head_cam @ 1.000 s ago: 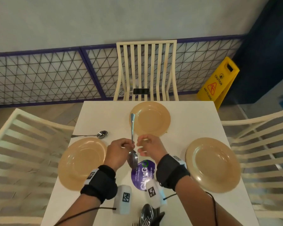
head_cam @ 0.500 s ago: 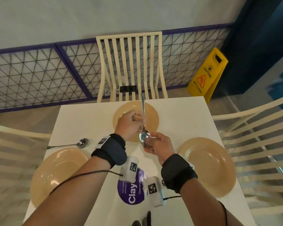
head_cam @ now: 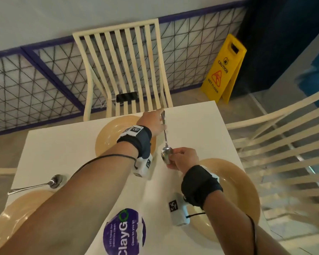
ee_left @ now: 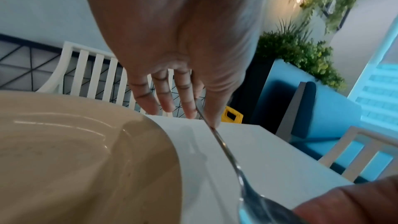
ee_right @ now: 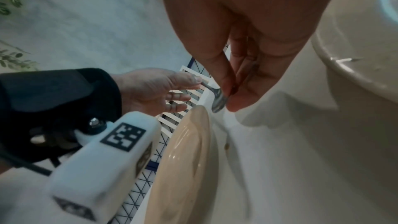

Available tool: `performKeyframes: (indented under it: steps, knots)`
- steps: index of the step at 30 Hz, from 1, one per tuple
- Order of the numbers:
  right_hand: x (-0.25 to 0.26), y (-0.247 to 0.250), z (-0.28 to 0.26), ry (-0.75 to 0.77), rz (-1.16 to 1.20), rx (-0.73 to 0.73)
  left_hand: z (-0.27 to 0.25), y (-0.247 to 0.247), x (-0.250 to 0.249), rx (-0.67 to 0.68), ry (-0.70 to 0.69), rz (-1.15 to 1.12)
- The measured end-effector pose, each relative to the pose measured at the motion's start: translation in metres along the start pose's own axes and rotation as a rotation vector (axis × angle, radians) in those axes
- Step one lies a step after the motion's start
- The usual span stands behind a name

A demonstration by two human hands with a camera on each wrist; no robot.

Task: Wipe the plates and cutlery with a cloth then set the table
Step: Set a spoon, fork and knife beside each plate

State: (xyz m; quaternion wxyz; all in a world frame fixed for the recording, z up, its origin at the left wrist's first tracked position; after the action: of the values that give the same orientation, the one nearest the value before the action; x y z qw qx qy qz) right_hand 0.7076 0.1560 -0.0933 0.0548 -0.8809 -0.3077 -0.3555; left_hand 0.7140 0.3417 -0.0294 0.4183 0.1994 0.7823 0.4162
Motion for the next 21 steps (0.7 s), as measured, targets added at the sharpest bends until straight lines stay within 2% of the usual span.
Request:
performKeyframes:
  steps: [7, 12, 17, 21]
  knots:
    - [0.008, 0.000, 0.019, -0.055, -0.063, 0.027, 0.023, -0.015, 0.016, 0.104, 0.057, 0.324]
    - [0.011, -0.008, 0.031, -0.066, -0.085, 0.019, 0.025, -0.017, 0.015, 0.064, 0.008, 0.511]
    - [0.013, -0.010, 0.036, -0.066, -0.080, 0.021, 0.027, -0.017, 0.018, 0.035, -0.038, 0.554]
    - [0.017, -0.009, 0.040, -0.009, -0.167, 0.003, 0.029, -0.017, 0.020, 0.022, -0.051, 0.554]
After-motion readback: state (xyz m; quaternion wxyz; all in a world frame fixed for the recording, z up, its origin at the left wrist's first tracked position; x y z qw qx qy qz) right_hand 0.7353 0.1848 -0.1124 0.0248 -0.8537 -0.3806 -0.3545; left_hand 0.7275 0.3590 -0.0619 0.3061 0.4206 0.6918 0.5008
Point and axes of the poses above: each hand's wrist, its own z-axis towards the middle knuckle, its own y-axis out of the back of the hand, x = y × z, the point moved 7 cm from there along z, towards the middle knuckle, and after that the axes turned 4 degrees about -y, right-handed, at the moved point
